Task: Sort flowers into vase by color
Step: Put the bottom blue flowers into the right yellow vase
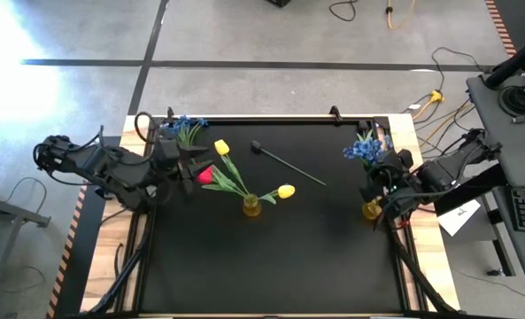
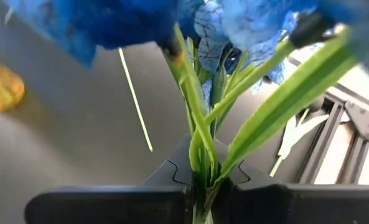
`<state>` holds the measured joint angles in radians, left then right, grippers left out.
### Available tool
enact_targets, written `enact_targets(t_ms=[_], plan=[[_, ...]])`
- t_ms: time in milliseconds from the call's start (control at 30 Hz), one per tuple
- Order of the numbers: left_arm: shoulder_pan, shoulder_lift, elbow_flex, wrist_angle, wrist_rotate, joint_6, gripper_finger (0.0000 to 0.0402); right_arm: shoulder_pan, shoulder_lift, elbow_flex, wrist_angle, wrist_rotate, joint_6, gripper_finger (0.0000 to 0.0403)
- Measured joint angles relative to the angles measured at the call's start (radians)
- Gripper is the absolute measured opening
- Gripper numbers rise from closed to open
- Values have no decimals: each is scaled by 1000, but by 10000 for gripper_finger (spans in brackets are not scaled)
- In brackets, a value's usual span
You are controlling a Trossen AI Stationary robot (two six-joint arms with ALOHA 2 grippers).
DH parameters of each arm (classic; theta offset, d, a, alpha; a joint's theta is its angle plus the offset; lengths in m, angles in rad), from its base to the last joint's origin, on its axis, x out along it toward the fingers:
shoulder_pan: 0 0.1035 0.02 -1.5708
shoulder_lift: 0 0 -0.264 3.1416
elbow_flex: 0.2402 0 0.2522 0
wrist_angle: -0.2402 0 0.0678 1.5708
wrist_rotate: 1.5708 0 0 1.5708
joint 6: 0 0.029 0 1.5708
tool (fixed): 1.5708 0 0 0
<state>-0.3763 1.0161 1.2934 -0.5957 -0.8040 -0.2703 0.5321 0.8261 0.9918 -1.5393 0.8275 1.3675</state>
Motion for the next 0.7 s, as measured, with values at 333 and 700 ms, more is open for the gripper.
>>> enact_targets(t_ms=[333, 700], plan=[[1, -23, 0, -3, 0, -8, 148, 0, 2, -70, 74, 47, 177, 13], [1, -15, 0, -7, 4, -13, 148, 0, 20, -84, 295, 170, -8, 13]])
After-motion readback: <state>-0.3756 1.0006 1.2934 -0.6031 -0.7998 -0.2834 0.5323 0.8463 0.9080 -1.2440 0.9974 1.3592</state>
